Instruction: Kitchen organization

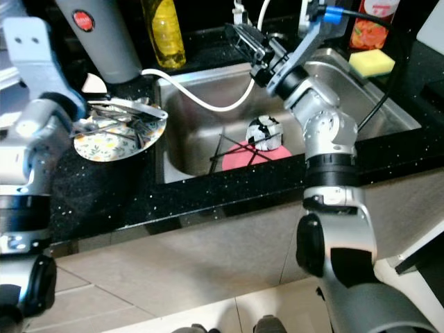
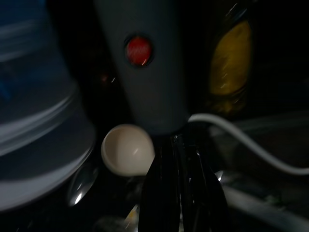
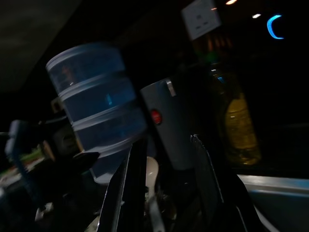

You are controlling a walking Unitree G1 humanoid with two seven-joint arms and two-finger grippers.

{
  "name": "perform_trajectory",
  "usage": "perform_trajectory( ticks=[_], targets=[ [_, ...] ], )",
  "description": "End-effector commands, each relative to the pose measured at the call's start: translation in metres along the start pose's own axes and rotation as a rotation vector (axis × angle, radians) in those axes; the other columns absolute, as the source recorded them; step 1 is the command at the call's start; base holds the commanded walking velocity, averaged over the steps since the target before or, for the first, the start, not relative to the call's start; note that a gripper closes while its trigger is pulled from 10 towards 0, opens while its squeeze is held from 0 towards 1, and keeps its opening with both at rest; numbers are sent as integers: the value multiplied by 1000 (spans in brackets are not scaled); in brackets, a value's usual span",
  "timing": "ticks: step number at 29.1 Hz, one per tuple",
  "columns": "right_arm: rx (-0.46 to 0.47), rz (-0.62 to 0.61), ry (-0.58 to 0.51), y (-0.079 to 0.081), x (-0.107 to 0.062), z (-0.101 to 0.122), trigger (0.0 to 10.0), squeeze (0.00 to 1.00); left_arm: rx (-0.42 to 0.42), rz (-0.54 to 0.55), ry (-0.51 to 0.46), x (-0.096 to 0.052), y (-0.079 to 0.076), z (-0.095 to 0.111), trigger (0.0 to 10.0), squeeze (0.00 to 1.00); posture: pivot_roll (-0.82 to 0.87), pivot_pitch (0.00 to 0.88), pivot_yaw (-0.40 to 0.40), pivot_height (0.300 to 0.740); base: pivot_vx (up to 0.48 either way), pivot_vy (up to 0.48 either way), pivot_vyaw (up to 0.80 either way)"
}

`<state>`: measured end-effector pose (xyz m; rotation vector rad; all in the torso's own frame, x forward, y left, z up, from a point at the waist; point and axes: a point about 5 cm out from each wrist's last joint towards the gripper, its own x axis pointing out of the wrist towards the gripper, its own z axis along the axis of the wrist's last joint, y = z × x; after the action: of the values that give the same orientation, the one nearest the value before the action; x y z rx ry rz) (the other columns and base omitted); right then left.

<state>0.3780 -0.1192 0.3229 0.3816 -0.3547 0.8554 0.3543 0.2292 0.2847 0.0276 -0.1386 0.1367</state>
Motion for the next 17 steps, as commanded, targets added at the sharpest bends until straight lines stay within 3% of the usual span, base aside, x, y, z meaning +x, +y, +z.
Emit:
perform_trajectory(
  ticks=[1,3,5,10,11,12,13,15,17],
  targets=[
    [-28,2,27,7,0,-9,10000,0,18,66,86,-3,15,-14,10000,0,-37,64,81,740,0,0,0],
    [-32,-27,41,7,-3,-16,10000,0,14,78,136,-5,16,-22,10000,0,-34,65,82,740,0,0,0],
    [-101,-142,76,0,-8,-27,10000,0,68,69,220,-12,17,-39,10000,0,-38,65,89,740,0,0,0],
    [-216,-272,86,-10,-16,-30,10000,0,130,66,314,-18,25,-57,10000,0,-38,63,90,740,0,0,0],
    [-218,-302,78,-13,-19,-30,10000,0,162,23,325,-18,24,-59,10000,0,-34,60,89,740,0,0,0],
    [-226,-330,72,-15,-20,-30,10000,0,253,-43,306,-18,23,-57,10000,0,-32,58,89,740,0,0,0],
    [-226,-330,72,-15,-20,-30,10000,0,253,-43,306,-18,23,-57,10000,0,-32,58,89,740,0,0,0],
    [-257,-359,68,-16,-23,-27,10000,0,478,-174,273,-17,25,-50,10000,0,-29,55,95,740,0,0,0],
    [-279,-367,65,-16,-24,-25,10000,0,593,-239,272,-12,34,-43,10000,0,-24,52,99,740,0,0,0]
  ],
)
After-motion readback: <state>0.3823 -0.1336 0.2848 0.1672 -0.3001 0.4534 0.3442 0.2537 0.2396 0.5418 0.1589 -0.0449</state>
